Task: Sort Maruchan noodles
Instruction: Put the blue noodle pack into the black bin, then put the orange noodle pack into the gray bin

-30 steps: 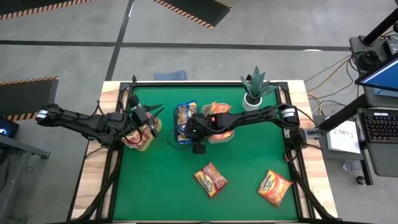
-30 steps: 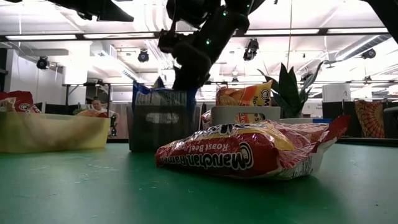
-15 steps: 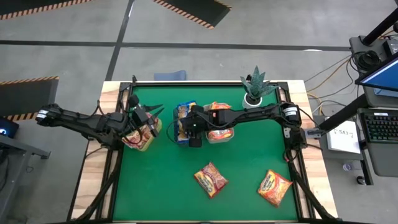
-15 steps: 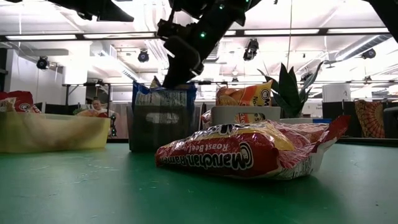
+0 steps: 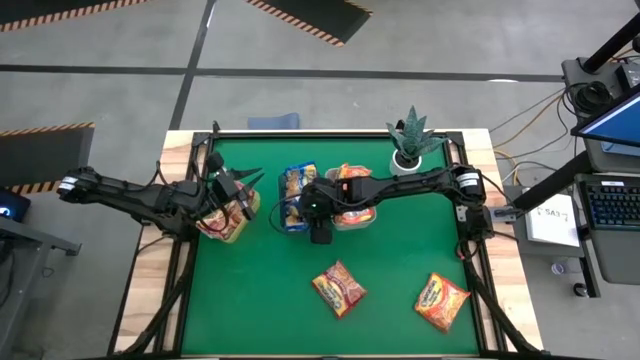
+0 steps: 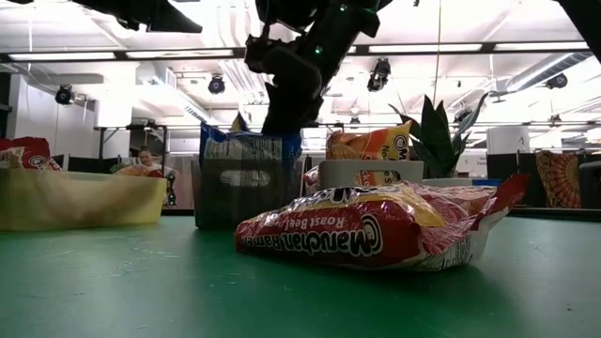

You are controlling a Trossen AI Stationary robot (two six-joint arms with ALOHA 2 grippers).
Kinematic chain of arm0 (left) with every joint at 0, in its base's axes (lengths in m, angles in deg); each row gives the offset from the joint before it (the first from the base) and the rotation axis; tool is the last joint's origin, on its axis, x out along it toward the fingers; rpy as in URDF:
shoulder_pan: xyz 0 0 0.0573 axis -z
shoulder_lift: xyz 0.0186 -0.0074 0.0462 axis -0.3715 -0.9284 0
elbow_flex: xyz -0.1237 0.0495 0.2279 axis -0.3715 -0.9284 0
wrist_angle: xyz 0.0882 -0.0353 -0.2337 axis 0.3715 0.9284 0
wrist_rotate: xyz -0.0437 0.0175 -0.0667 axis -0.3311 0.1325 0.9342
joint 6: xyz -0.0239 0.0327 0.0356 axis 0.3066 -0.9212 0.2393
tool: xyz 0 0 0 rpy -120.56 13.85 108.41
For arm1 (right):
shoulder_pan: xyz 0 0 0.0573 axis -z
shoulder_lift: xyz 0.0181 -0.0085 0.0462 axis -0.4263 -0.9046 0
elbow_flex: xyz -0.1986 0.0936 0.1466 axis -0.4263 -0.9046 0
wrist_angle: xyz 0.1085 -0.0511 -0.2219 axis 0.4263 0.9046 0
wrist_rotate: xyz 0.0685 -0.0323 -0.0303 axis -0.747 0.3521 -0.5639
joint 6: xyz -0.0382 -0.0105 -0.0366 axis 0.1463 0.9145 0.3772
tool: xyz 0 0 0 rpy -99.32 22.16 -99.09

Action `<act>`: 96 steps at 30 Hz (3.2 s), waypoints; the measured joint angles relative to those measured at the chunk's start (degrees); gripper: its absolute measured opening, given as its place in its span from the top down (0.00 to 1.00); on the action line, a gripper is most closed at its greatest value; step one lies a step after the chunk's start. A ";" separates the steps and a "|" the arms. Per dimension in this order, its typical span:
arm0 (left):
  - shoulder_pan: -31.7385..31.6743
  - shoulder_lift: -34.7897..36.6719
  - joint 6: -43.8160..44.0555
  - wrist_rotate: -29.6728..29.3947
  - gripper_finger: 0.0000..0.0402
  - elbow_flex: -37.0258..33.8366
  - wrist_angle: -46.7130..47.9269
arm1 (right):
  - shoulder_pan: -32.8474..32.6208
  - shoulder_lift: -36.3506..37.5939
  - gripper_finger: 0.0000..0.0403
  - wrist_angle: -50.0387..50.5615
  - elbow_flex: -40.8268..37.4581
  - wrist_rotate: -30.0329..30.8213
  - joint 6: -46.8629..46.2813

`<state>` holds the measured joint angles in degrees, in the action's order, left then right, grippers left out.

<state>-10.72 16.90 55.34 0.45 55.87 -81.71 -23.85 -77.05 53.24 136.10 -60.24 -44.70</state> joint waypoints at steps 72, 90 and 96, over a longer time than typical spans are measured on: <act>0.41 -6.09 13.20 9.15 0.90 0.04 -6.31 | -19.47 25.07 0.98 0.03 -19.25 12.66 -22.74; 12.84 -24.55 23.42 13.89 0.90 6.85 -13.80 | -28.79 32.55 0.98 13.57 -36.69 -3.80 -53.85; 13.49 -30.14 21.93 13.37 0.90 14.41 -6.99 | -34.87 35.00 0.98 22.85 -37.53 -9.51 -68.77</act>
<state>2.77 -13.24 77.28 13.82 70.28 -88.70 -58.71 -42.05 76.08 98.57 -69.75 -113.47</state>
